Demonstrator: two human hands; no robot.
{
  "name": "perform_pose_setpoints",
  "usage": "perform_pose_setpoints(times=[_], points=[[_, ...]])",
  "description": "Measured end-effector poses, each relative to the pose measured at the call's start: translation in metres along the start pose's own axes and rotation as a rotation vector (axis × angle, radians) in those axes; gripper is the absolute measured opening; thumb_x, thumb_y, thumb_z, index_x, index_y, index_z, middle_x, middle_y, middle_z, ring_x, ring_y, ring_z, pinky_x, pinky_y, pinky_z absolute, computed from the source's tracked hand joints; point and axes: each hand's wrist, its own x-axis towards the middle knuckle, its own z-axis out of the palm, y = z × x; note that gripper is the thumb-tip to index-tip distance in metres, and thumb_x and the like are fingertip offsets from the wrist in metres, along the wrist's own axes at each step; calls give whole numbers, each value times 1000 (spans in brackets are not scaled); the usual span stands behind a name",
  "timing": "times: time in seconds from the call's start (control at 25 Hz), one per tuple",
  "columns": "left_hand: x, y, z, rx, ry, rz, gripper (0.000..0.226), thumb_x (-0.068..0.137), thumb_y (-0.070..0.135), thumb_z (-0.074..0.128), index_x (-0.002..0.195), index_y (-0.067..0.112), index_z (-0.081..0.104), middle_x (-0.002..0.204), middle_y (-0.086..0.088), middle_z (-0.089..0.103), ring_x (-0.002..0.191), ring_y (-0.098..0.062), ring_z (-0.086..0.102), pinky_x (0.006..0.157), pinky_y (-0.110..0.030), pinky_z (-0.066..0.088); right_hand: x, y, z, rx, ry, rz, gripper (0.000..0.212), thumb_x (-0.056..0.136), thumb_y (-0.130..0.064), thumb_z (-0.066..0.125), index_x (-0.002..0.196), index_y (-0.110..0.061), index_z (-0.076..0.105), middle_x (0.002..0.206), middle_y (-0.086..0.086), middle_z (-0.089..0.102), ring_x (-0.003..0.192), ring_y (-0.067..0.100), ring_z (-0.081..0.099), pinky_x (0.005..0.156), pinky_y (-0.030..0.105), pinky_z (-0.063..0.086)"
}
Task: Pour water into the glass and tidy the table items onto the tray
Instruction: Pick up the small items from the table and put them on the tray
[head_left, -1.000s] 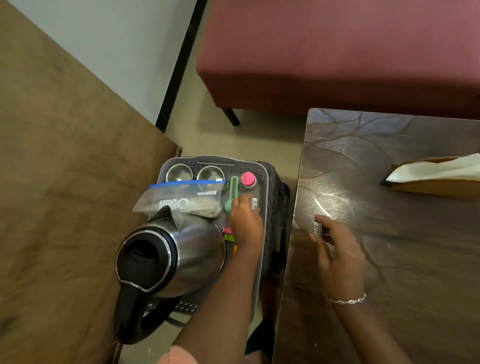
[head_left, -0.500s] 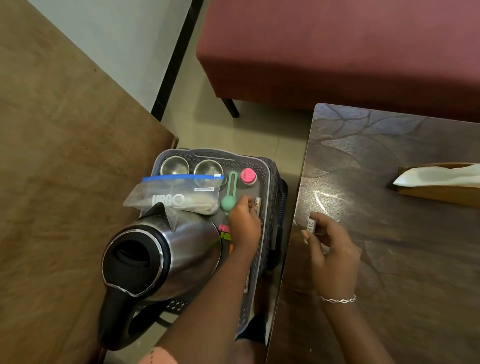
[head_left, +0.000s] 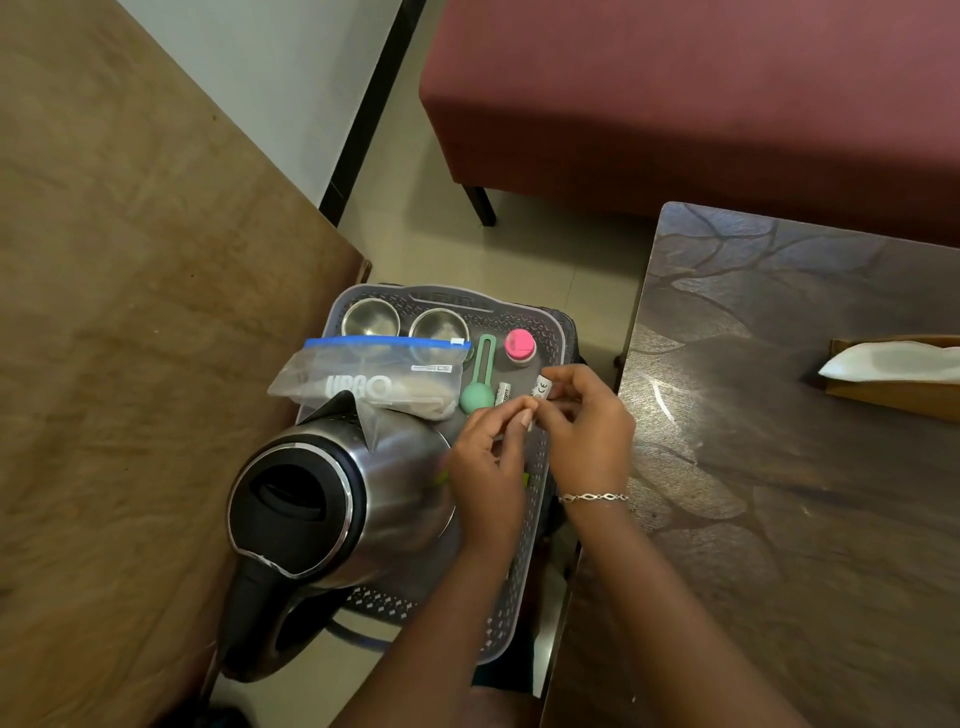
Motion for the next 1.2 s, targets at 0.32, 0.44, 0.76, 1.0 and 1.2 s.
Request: perform_pose_setpoints(times=[0.32,0.44,0.76,1.0,1.2], points=[[14,-11,8,195,66,-153,15,82,2,62,96,1,67,87,-13,68,69,-14,60,71,-32,54,2,2,-2,66,71,32,21,85,-6,58,104,-16,61,77,-4,63,79,18,65,78,38,55],[27,-13,22,387,37,-133,12,84,5,57,92,-1,65,91,-18,65,79,-30,61,74,-36,46,-6,7,-8,70,116,17,17,86,-8,57,92,-23,59,77,-4,63,78,18,65,75,41,56],[35,-25,37,773,-121,-240,22,92,13,48,107,3,59,113,-15,59,100,-32,58,81,-39,45,-20,31,-27,29,118,24,16,86,-9,58,91,-24,59,85,2,65,80,19,65,76,43,56],[38,-25,38,816,-112,-220,21,92,14,50,109,5,58,113,-15,60,99,-33,59,81,-41,48,-24,40,-43,16,141,10,10,86,-9,59,91,-17,63,86,3,66,80,17,64,74,36,55],[14,-13,28,809,-25,-65,22,93,16,44,111,8,56,105,-15,64,93,-36,60,72,-42,48,-33,49,-58,-105,180,-105,9,85,-8,60,92,-9,64,89,5,65,78,13,59,68,20,48]])
